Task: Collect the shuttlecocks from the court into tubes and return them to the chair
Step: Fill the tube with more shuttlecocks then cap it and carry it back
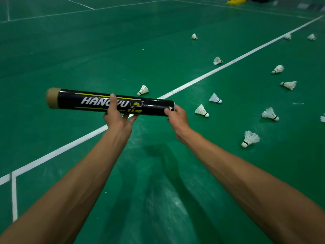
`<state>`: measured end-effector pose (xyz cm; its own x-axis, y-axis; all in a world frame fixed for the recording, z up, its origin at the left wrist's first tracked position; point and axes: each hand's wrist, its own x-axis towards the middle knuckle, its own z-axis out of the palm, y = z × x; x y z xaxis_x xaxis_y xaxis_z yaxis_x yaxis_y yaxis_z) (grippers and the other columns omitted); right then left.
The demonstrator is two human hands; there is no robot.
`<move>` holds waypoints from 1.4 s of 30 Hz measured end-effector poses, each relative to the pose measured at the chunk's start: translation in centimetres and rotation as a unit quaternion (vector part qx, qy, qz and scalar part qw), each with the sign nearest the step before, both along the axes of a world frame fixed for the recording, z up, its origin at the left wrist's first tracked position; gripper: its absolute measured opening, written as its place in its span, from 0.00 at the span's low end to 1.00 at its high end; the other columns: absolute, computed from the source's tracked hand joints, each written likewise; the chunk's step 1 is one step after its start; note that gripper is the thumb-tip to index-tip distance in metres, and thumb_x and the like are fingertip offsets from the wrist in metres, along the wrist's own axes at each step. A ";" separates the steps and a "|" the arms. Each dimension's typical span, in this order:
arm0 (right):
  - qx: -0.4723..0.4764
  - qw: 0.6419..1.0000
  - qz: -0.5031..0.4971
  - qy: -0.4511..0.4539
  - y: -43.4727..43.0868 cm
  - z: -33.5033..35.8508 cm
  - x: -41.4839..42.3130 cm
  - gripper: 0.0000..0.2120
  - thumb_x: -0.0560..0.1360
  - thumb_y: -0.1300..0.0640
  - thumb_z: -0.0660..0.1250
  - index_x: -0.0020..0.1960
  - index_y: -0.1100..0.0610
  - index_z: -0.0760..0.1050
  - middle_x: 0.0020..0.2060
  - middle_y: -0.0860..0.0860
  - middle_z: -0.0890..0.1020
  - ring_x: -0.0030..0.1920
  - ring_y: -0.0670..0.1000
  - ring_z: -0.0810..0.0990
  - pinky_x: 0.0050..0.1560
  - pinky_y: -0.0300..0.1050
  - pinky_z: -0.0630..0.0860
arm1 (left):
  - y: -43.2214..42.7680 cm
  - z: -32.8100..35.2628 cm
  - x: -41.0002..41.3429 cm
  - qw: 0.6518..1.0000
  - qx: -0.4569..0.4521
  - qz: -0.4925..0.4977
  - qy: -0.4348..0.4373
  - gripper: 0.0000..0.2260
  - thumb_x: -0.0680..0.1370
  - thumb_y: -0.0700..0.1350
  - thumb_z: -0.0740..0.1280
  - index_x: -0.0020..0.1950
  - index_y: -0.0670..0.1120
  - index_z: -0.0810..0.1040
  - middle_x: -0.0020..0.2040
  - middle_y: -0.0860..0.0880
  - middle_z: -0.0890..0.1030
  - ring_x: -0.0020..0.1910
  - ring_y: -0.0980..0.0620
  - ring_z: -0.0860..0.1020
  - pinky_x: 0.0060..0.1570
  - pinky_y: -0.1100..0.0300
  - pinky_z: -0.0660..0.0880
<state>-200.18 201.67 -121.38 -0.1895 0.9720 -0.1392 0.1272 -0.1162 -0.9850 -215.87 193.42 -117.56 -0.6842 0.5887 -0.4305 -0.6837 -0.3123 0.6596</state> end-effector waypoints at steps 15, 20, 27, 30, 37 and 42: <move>-0.015 0.998 -0.047 -0.047 2.5 -2.5 3.0 0.31 0.75 0.64 0.67 0.77 0.59 0.65 0.74 0.56 0.72 0.72 0.54 0.72 0.73 0.45 0.66 | 1.3 -2.2 1.1 0.997 -0.037 -0.022 0.071 0.24 0.75 0.50 0.78 0.66 0.48 0.71 0.60 0.48 0.80 0.60 0.41 0.82 0.52 0.32 0.80; 0.015 0.983 -0.040 -0.178 4.8 -4.3 7.1 0.29 0.75 0.63 0.64 0.76 0.56 0.66 0.69 0.57 0.76 0.59 0.58 0.79 0.53 0.45 0.75 | 1.9 -4.4 2.4 0.951 -0.098 -0.150 0.250 0.30 0.72 0.43 0.80 0.69 0.51 0.70 0.62 0.48 0.83 0.59 0.45 0.83 0.58 0.35 0.77; 0.039 0.974 -0.046 -0.217 8.3 -4.9 10.8 0.26 0.74 0.63 0.66 0.72 0.58 0.71 0.59 0.60 0.81 0.49 0.57 0.79 0.44 0.41 0.70 | 4.8 -5.8 5.9 0.730 -0.165 -0.300 0.592 0.31 0.62 0.44 0.80 0.61 0.58 0.71 0.51 0.50 0.83 0.50 0.44 0.83 0.55 0.47 0.80; 0.049 0.958 -0.030 -0.282 9.7 -5.4 12.7 0.24 0.75 0.59 0.68 0.71 0.61 0.71 0.66 0.61 0.77 0.63 0.60 0.77 0.58 0.47 0.72 | 5.9 -6.8 7.3 0.637 -0.172 -0.309 0.685 0.32 0.61 0.45 0.74 0.62 0.61 0.70 0.54 0.55 0.81 0.55 0.45 0.80 0.58 0.42 0.76; -0.014 0.880 -0.028 -0.473 12.0 -8.1 20.3 0.28 0.76 0.55 0.67 0.73 0.62 0.66 0.71 0.61 0.69 0.69 0.65 0.71 0.68 0.57 0.71 | 7.7 -9.2 10.3 0.509 -0.198 -0.273 0.792 0.34 0.68 0.40 0.77 0.69 0.59 0.68 0.68 0.48 0.76 0.66 0.41 0.75 0.64 0.31 0.70; -0.081 0.841 -0.066 -0.531 13.6 -9.6 24.9 0.30 0.77 0.53 0.67 0.75 0.59 0.63 0.74 0.59 0.64 0.74 0.64 0.64 0.72 0.60 0.65 | 8.8 -10.7 11.8 0.506 -0.185 -0.282 0.794 0.35 0.68 0.40 0.78 0.71 0.57 0.68 0.69 0.48 0.75 0.67 0.41 0.75 0.65 0.33 0.71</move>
<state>-175.29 215.30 -130.96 0.2337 0.9267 -0.2943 0.9004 -0.3205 -0.2942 -204.02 202.26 -128.24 -0.1094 0.9629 0.2466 0.8881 -0.0168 0.4594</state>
